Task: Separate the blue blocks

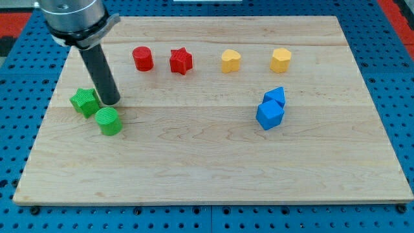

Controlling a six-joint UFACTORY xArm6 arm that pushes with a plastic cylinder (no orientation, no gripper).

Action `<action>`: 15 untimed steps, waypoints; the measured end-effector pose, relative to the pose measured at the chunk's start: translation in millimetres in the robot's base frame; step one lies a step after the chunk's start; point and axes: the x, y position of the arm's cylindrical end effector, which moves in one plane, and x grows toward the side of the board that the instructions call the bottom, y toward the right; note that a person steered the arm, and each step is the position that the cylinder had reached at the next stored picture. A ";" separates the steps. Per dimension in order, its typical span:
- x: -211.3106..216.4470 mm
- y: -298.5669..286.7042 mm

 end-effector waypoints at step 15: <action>-36.8 204.8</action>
